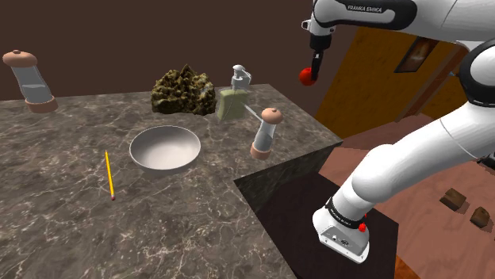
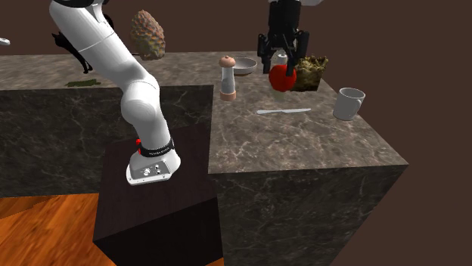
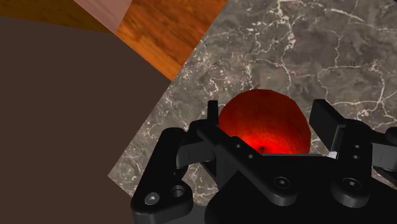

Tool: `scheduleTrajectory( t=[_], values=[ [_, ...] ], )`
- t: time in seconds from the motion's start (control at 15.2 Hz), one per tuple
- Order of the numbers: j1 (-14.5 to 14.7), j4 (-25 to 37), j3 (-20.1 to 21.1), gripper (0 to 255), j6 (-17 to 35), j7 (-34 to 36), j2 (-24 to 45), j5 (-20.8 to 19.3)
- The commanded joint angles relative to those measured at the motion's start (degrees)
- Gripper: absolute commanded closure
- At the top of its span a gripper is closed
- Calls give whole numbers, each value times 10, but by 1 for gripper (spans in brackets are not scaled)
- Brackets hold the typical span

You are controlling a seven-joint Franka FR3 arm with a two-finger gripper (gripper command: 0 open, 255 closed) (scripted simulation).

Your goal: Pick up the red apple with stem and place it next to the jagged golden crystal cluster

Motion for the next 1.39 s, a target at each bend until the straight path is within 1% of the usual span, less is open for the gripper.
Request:
scheduleTrajectory(
  t=[0.0, 0.26, 0.33, 0.86, 1.32],
  values=[
    [1, 20, 1, 255, -16, -5, 4, 1],
    [1, 57, 3, 255, -44, -14, 11, 3],
    [1, 57, 4, 255, -44, -14, 11, 3],
    [42, 65, 81, 255, -84, 94, 17, 40],
    [78, 107, 145, 255, -114, 187, 54, 75]
  ],
)
